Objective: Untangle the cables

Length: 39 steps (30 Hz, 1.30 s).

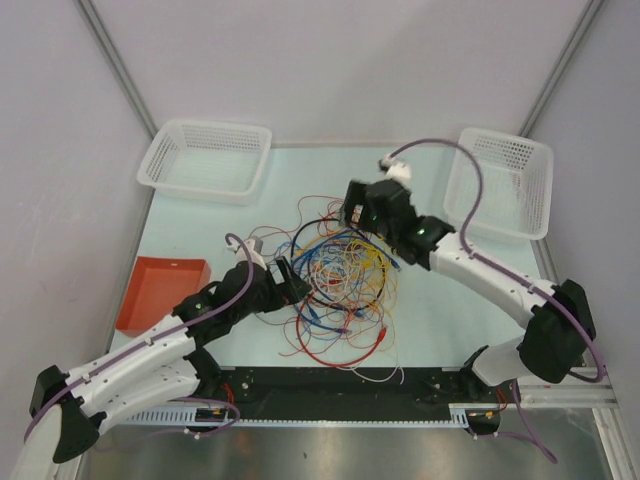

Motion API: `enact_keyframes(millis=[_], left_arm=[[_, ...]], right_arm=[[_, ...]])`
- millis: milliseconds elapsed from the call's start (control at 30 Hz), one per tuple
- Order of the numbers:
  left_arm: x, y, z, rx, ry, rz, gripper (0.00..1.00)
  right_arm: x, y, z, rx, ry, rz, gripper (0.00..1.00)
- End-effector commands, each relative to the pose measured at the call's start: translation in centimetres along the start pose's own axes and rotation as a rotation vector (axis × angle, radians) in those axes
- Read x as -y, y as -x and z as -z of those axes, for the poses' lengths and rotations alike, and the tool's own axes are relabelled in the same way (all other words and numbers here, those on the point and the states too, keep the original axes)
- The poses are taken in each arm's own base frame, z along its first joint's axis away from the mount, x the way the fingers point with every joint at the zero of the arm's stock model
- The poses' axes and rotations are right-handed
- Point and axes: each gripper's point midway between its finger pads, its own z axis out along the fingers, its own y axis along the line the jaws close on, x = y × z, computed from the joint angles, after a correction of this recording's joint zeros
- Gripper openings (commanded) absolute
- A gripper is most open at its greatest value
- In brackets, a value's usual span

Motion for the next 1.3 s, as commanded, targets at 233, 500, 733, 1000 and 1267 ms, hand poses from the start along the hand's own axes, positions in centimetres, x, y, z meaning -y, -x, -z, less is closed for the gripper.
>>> enact_keyframes(millis=[233, 500, 733, 1000, 1267], left_arm=[[-0.4, 1.9, 1.1, 0.087, 0.04, 0.054, 0.97], [-2.2, 0.6, 1.4, 0.069, 0.06, 0.094, 0.96], [-3.0, 0.3, 1.7, 0.07, 0.076, 0.102, 0.96], [-2.8, 0.5, 1.4, 0.082, 0.067, 0.093, 0.96], [-1.4, 1.0, 0.6, 0.068, 0.058, 0.065, 0.96]], right_arm=[[-2.9, -16.9, 4.6, -0.334, 0.166, 0.248, 1.0], [-3.6, -21.5, 2.2, -0.43, 0.21, 0.287, 0.85], [-3.8, -20.2, 1.7, -0.38, 0.208, 0.27, 0.0], [-11.2, 0.1, 15.4, 0.104, 0.465, 0.147, 0.0], [-11.1, 14.3, 26.2, 0.321, 0.516, 0.113, 0.0]])
